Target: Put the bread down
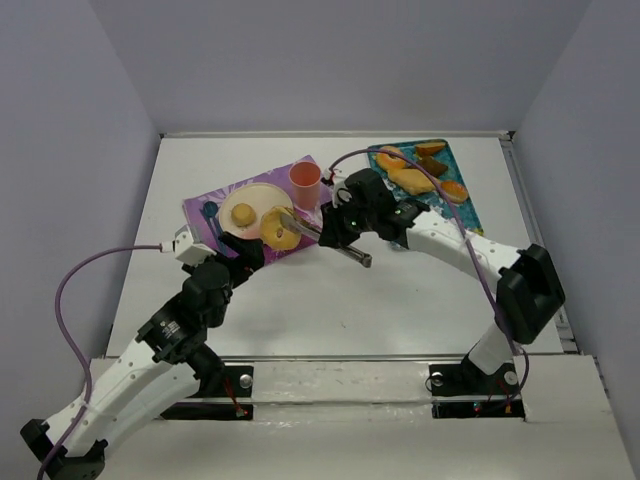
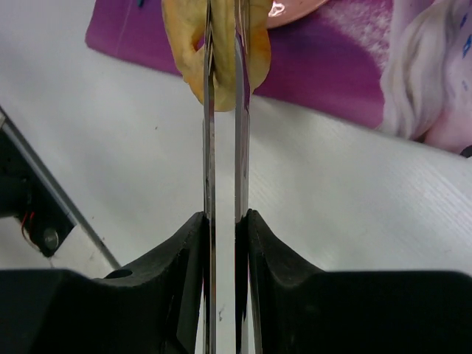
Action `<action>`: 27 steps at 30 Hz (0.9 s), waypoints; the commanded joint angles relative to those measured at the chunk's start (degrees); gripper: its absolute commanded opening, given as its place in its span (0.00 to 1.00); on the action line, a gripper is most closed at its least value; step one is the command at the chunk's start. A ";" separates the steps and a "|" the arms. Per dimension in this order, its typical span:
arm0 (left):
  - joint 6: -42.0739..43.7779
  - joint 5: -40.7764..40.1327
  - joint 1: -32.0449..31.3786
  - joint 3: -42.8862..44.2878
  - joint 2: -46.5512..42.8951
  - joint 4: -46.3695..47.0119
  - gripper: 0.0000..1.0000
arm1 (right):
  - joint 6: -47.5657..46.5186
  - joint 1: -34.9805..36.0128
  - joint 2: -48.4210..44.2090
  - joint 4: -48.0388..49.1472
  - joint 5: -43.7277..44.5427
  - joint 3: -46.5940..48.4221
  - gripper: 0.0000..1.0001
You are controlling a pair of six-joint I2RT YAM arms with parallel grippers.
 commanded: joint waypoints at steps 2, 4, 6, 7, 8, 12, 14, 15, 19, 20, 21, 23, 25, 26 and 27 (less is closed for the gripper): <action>-1.40 -3.18 0.14 2.00 -1.59 -3.37 0.99 | 2.88 -0.14 9.20 4.69 7.88 13.97 0.20; -1.31 -3.10 0.14 1.92 -1.86 -3.46 0.99 | 4.29 -0.14 12.11 4.43 9.56 16.62 0.20; -1.31 -3.18 0.14 1.92 -1.94 -3.37 0.99 | 5.61 -0.14 15.89 4.43 9.13 20.04 0.20; -1.23 -3.18 0.14 1.83 -1.86 -3.19 0.99 | 6.14 -0.14 17.03 4.43 8.86 21.19 0.20; -1.14 -3.10 0.14 1.83 -1.77 -3.11 0.99 | 6.66 -0.14 19.22 4.34 8.77 22.34 0.21; -0.79 -2.83 0.14 2.00 -1.15 -2.93 0.99 | 9.57 -0.14 24.42 1.53 12.02 28.49 0.23; -0.87 -2.92 0.14 1.92 -0.89 -2.84 0.99 | 10.45 -0.14 26.00 0.12 13.34 30.87 0.26; -0.87 -3.09 0.14 1.83 -0.80 -2.75 0.99 | 10.62 -0.14 26.44 -0.32 13.43 31.31 0.29; -0.96 -3.97 0.05 1.65 -0.28 -2.67 0.99 | 10.98 0.39 27.50 -1.20 13.69 31.66 0.45; -0.79 -3.97 0.14 1.91 -0.19 -2.67 0.99 | 10.72 0.39 27.15 -1.37 13.69 31.58 0.51; -0.61 -4.15 0.14 2.18 0.25 -2.49 0.99 | 10.19 0.39 26.45 -1.72 13.61 31.58 0.55; -0.43 -4.06 0.14 2.44 0.69 -2.23 0.99 | 9.66 0.39 25.40 -1.73 12.47 31.22 0.58; -0.26 -4.15 0.14 2.62 1.22 -1.70 0.99 | 9.05 0.39 23.91 -1.73 10.62 30.61 0.61; -0.26 -4.06 0.14 2.62 1.39 -1.53 0.99 | 8.87 0.39 23.37 -1.73 10.01 30.35 0.63; -0.17 -4.06 0.05 2.62 1.83 -1.18 0.99 | 8.69 0.39 22.76 -1.73 9.39 29.82 0.64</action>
